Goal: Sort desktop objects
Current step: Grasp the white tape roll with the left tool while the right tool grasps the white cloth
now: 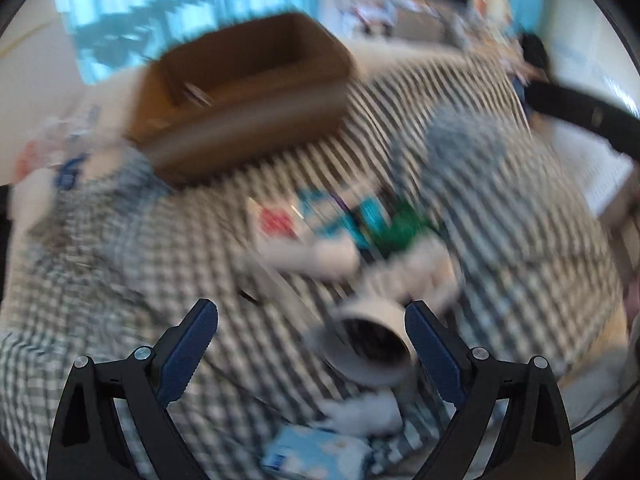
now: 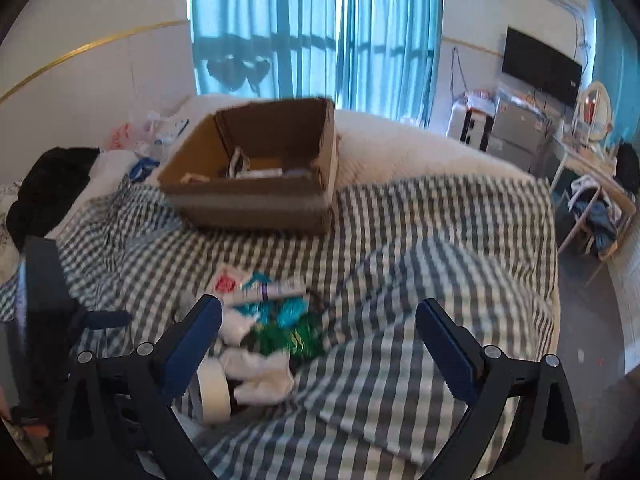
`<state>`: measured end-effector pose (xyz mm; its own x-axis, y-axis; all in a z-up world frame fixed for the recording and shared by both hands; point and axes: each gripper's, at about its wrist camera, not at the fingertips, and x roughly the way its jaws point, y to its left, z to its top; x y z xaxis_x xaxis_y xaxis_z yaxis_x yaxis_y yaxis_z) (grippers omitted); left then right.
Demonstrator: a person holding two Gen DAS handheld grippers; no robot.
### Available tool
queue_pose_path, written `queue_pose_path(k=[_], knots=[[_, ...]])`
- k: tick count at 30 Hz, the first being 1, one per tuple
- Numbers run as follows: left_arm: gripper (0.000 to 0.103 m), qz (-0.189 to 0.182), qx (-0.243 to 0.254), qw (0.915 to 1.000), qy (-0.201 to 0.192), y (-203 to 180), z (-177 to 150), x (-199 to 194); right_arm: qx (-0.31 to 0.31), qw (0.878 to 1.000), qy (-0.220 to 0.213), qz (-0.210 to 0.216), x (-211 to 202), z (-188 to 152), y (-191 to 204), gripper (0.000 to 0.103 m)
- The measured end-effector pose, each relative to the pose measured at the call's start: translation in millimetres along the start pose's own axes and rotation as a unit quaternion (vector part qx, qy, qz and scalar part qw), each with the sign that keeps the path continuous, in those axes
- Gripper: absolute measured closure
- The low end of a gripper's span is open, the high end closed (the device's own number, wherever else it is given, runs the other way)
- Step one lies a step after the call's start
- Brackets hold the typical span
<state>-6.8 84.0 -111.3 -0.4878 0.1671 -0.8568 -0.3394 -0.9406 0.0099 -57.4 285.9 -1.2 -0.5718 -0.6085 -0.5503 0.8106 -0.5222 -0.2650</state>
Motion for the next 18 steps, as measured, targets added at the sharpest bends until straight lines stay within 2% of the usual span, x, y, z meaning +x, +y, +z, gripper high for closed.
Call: queue_pose_path(k=[3,7,9,14,15,16,18], knots=[[0.006,-0.033,0.039,0.9981,0.033,-16,-7,28,0.012,0.999,0.025,0.020,9,-16,-1,0.005],[0.006,-0.033,0.082,0.9951,0.043,-27,-9,51,0.015,0.998,0.046,0.030,24,-28,5,0.005],[0.006,-0.066,0.082,0.9931,0.052,-28,-9,59,0.009,0.998,0.053,0.030,31,-29,10,0.005],[0.006,-0.106,0.070,0.9880,0.088,-28,-13,82,0.007,0.997,0.075,0.025,47,-38,11,0.005],[0.014,-0.113,0.066,0.9874,0.089,-27,-14,83,0.006,0.997,0.079,0.025,49,-38,12,0.005],[0.014,-0.131,0.058,0.9859,0.087,-25,-15,83,0.006,0.996,0.084,0.025,53,-39,13,0.005],[0.014,-0.136,0.051,0.9867,0.072,-21,-15,76,0.005,0.995,0.095,0.026,60,-43,15,0.005]])
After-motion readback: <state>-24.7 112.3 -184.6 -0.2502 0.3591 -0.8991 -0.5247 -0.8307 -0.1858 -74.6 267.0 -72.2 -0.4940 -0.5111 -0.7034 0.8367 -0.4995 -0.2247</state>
